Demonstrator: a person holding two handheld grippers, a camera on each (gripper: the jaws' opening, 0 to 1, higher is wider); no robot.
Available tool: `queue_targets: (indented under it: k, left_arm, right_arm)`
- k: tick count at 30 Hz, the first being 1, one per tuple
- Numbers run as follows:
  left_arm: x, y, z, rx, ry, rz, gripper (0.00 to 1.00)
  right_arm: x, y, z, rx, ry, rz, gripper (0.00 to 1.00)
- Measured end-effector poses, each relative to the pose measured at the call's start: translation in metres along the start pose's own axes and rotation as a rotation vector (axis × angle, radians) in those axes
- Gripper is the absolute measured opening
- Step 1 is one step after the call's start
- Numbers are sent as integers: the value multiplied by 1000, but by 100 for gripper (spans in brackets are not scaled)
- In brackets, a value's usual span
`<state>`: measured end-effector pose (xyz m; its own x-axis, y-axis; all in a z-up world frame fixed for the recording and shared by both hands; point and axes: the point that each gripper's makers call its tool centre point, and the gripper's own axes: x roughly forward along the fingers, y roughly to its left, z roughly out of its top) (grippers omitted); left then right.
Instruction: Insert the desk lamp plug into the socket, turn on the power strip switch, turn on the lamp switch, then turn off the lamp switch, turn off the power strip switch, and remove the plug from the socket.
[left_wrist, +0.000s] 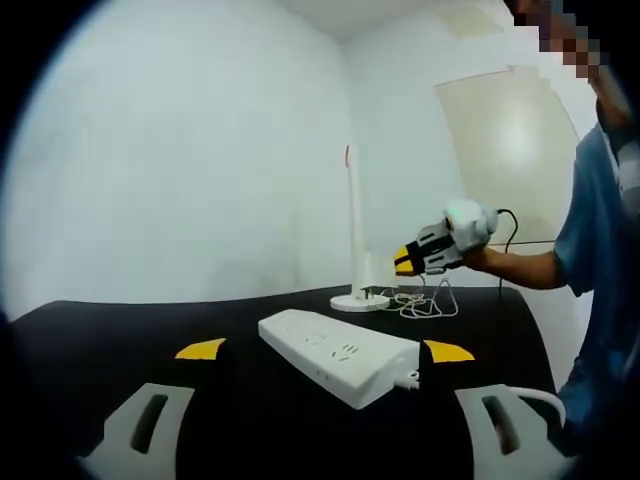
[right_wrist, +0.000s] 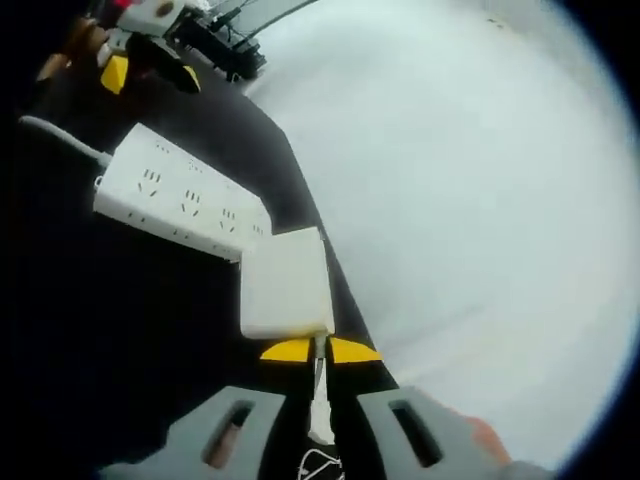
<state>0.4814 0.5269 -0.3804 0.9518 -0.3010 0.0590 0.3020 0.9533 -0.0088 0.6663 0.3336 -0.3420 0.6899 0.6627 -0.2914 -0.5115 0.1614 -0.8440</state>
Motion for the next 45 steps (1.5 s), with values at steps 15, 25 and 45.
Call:
queue_targets:
  k: [15,25,45]
  left_arm:
    - [0,0,0,-1,3,2,73]
    - [0,-1,1,1,-3,-1,73]
    - [0,5,1,-9,-8,0,73]
  right_arm:
    - [-4,2,17,13,-26,-45,6]
    - [-8,2,29,-3,-34,-57,6]
    - [-12,8,58,-21,-72,-65,6]
